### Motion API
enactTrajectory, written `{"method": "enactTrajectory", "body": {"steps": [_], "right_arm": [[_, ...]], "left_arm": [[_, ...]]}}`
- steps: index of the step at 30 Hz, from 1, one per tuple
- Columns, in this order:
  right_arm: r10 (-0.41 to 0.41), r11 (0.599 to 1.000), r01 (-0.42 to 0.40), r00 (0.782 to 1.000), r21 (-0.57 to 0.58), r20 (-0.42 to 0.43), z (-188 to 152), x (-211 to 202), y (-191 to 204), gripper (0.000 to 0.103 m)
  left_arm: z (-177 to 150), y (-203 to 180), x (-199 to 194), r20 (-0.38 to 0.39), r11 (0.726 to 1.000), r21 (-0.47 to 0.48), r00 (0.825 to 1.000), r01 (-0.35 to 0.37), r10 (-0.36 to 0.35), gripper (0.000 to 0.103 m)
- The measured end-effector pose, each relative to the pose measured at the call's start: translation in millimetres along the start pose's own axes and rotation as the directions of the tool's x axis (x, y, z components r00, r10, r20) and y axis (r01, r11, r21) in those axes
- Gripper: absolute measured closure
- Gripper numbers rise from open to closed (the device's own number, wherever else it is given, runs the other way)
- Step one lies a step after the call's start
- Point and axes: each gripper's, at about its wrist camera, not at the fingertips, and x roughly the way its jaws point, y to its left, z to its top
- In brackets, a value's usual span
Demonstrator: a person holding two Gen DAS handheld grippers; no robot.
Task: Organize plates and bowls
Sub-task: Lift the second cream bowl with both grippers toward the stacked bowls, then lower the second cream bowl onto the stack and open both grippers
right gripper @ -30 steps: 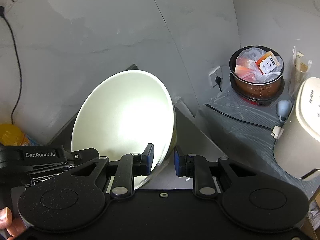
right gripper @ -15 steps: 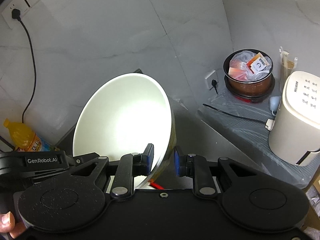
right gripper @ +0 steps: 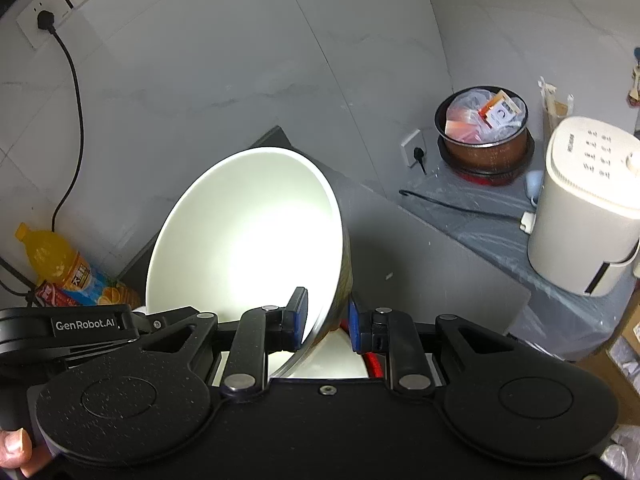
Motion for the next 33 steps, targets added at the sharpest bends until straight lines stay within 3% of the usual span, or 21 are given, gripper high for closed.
{"method": "enactTrajectory", "body": {"steps": [13, 33], "right_arm": [[-0.029, 1.0, 0.029, 0.999, 0.002, -0.045, -34, -3, 6, 0.081], [-0.061, 0.998, 0.058, 0.989, -0.026, -0.138, -56, 7, 9, 0.08]], "left_arm": [[-26, 19, -5, -0.047, 1.0, 0.001, 0.999, 0.006, -0.006, 0.094], [-51, 44, 6, -0.115, 0.999, -0.033, 0.993, -0.011, 0.008, 0.094]]}}
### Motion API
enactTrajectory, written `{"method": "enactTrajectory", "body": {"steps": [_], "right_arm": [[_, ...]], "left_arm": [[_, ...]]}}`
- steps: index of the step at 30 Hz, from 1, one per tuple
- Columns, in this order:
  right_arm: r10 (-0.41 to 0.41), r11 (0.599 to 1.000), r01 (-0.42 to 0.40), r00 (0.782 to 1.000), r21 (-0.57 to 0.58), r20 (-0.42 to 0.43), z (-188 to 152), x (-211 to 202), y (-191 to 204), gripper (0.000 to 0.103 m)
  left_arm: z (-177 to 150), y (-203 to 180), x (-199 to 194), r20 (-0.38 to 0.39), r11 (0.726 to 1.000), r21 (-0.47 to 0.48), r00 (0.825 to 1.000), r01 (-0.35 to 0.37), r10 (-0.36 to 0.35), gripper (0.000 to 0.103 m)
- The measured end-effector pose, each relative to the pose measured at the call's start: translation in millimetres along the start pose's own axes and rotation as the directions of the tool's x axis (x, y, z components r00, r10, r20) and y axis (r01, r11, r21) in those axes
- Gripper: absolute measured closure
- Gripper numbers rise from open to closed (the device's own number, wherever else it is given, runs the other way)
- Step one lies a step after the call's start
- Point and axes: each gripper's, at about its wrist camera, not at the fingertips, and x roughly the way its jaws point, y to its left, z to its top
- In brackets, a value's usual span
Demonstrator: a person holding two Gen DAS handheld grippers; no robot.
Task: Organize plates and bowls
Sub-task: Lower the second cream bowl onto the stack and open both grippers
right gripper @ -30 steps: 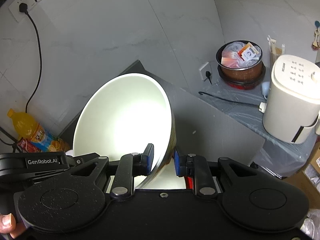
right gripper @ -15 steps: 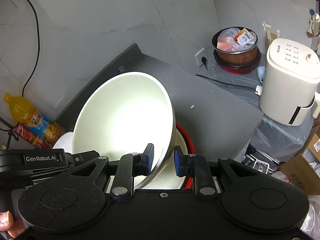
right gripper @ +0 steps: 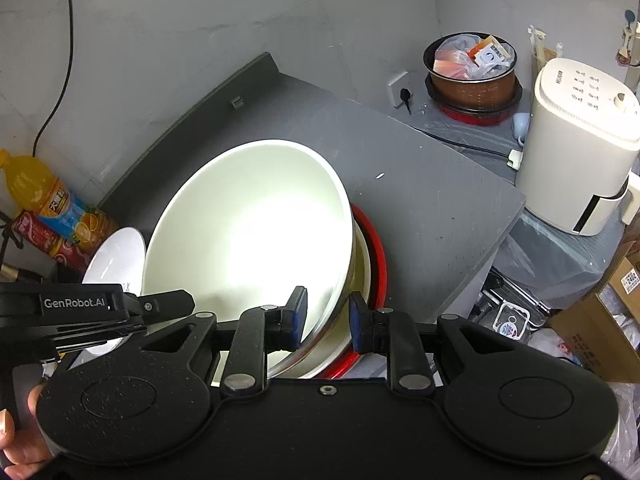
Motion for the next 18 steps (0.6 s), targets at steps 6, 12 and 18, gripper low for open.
{"method": "enactTrajectory", "body": {"steps": [6, 12, 18], "right_arm": [[0.0, 1.0, -0.001, 1.0, -0.019, -0.014, 2, 2, 3, 0.077], [-0.035, 0.998, 0.034, 0.999, -0.057, -0.022, 3, 1, 7, 0.072], [-0.017, 0.998, 0.017, 1.0, -0.057, -0.01, 5, -9, 8, 0.072]], "left_arm": [[0, 4, 2, -0.015, 1.0, -0.015, 1.0, -0.026, 0.026, 0.093], [0, 8, 1, -0.019, 0.999, -0.028, 1.0, -0.025, 0.025, 0.09], [1, 9, -4, -0.011, 0.999, -0.035, 1.0, -0.026, 0.025, 0.09]]}}
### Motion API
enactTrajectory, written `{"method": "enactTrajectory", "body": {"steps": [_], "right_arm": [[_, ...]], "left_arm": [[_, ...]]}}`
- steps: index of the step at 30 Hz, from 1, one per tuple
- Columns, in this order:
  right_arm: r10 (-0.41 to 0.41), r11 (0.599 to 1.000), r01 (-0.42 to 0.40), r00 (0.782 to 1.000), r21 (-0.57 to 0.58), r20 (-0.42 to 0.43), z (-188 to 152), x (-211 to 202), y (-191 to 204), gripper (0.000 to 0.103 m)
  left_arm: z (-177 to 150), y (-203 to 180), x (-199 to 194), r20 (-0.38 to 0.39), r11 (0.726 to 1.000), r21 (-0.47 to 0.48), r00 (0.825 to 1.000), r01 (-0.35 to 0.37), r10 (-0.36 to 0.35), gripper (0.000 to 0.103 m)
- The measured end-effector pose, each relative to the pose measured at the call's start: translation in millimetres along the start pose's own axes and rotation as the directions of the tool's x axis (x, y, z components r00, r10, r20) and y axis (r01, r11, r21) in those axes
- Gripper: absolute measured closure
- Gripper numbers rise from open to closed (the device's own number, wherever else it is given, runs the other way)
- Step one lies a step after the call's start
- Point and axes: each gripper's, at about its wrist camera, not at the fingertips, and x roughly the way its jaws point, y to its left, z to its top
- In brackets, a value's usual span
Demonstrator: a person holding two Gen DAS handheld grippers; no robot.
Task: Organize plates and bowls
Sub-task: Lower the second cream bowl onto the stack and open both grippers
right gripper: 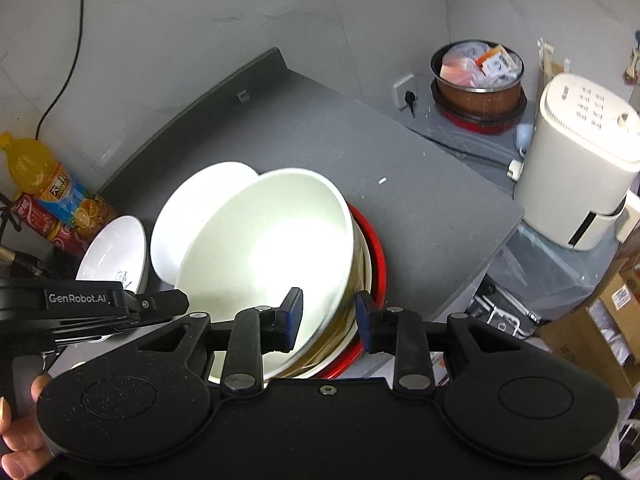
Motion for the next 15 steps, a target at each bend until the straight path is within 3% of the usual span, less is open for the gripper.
{"method": "enactTrajectory", "body": {"steps": [4, 8, 11, 15], "right_arm": [[-0.005, 1.0, 0.005, 1.0, 0.001, 0.021, 0, -8, 3, 0.072], [-0.031, 1.0, 0.031, 0.999, -0.001, 0.038, -5, -6, 0, 0.087], [-0.025, 1.0, 0.024, 0.999, 0.004, 0.03, -10, -2, -4, 0.088], [-0.03, 0.999, 0.029, 0.999, 0.033, 0.025, -15, -4, -2, 0.086]], "left_arm": [[-1, 0, -6, 0.004, 1.0, 0.003, 1.0, -0.006, 0.006, 0.082], [-4, 3, -15, 0.024, 1.0, 0.01, 1.0, -0.016, 0.016, 0.068], [-8, 7, -23, 0.043, 0.999, 0.014, 0.999, -0.029, 0.028, 0.06], [-13, 17, -33, 0.054, 0.999, 0.007, 0.998, -0.036, 0.036, 0.056]]}}
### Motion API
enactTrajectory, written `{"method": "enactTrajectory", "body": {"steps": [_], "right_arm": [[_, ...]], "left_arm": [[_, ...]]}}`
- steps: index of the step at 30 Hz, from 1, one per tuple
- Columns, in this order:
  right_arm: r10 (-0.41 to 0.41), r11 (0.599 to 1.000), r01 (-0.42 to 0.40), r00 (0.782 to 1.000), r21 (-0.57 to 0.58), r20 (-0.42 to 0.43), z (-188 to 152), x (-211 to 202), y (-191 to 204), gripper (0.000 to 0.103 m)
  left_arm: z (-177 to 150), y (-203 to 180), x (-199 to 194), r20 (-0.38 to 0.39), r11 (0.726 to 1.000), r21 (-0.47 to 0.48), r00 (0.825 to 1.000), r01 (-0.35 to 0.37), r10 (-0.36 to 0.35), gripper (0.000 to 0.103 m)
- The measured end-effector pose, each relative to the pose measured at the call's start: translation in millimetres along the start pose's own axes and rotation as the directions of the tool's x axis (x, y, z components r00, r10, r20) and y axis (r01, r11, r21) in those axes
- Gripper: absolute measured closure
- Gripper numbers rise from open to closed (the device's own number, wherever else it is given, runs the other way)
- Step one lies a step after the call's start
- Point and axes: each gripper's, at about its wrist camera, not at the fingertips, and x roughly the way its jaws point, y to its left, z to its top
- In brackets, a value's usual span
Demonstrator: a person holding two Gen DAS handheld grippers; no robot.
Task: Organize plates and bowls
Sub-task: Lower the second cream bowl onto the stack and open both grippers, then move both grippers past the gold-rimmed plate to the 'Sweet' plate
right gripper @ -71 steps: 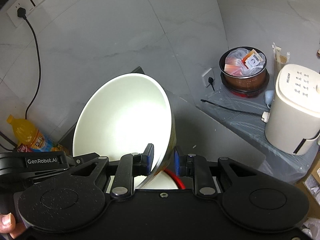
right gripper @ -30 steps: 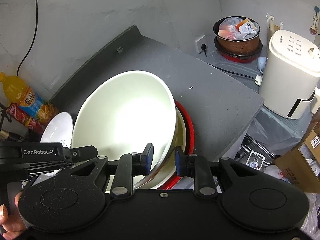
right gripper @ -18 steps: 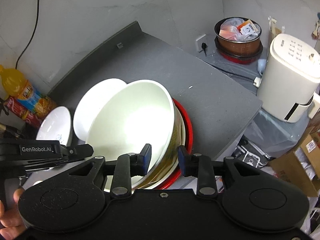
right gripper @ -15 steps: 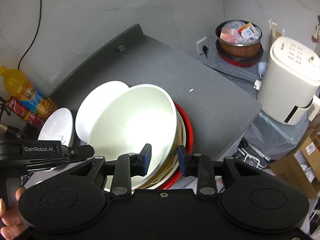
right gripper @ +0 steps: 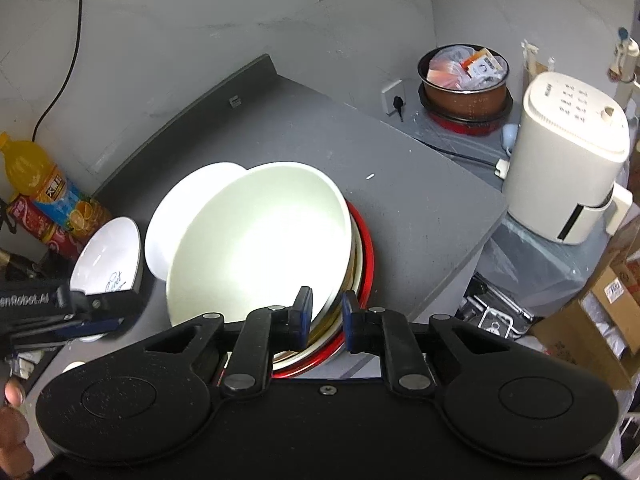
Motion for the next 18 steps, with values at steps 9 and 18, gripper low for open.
{"method": "enactTrajectory", "body": {"steps": [9, 18], "right_arm": [[0.009, 1.0, -0.01, 1.0, 0.03, 0.022, -14, -13, 6, 0.086], [0.083, 0.996, -0.083, 0.997, 0.025, 0.004, -35, -22, 31, 0.089]], "left_arm": [[-14, 27, -29, 0.035, 1.0, 0.006, 0.999, 0.0, 0.0, 0.052], [-30, 58, -57, 0.071, 1.0, -0.006, 0.997, 0.002, -0.002, 0.044]]}}
